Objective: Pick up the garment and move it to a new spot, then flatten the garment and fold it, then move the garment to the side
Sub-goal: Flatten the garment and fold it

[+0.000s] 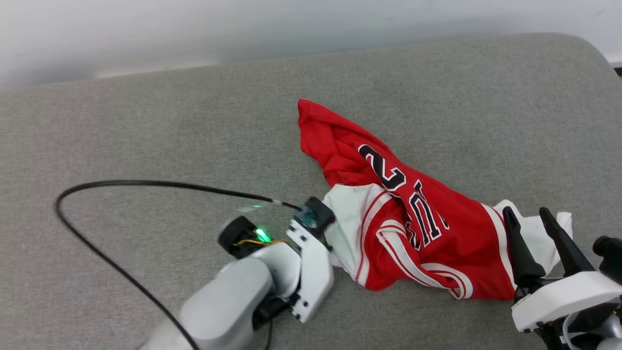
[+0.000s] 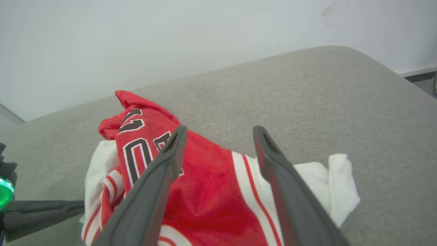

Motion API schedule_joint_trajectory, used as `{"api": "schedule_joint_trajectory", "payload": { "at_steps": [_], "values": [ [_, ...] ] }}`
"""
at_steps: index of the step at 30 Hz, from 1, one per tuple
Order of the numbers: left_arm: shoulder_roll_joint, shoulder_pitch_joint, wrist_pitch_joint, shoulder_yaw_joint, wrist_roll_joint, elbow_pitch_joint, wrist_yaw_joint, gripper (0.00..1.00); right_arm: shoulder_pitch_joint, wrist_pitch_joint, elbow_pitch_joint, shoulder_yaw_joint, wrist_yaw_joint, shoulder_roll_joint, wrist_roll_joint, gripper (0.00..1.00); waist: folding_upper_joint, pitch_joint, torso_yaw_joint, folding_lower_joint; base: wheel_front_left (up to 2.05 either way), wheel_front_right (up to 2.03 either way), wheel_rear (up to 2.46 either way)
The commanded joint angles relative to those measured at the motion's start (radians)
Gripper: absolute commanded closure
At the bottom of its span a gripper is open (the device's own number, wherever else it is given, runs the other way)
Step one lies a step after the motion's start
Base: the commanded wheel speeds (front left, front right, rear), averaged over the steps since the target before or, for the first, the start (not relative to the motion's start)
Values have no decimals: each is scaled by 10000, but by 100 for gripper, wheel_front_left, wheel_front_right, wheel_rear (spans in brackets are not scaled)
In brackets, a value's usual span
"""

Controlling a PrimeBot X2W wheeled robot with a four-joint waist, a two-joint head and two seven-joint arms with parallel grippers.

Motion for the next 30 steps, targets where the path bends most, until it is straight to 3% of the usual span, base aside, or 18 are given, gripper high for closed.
{"api": "schedule_joint_trajectory", "payload": {
  "at_steps": [1,9,20,25,29,30],
  "values": [
    [211,-108,-263,178,79,-140,179,100,129,-15,22,-73,-3,24,15,0,0,-219,129,0,0,0,0],
    [1481,817,-1099,1243,-124,-1804,1362,100,452,118,-6,-451,-3,21,-21,0,0,-913,705,0,0,0,0],
    [3864,4361,-962,2777,-1084,-4461,3645,100,882,323,-108,-587,-3,20,46,0,0,-1461,1257,0,0,0,0],
    [4187,6122,-1269,3410,-1816,-5005,4495,100,1007,428,-172,-590,-3,18,16,0,0,-1528,1319,0,0,0,0],
    [3926,6795,-1697,3668,-2239,-5144,4658,100,1053,509,-220,-622,-3,18,-15,0,0,-1646,1381,0,0,0,0],
    [3807,6870,-1802,3720,-2332,-5137,4679,51,1084,535,-215,-622,-2,20,-35,0,0,-1707,1391,0,0,0,0]
  ]
}}
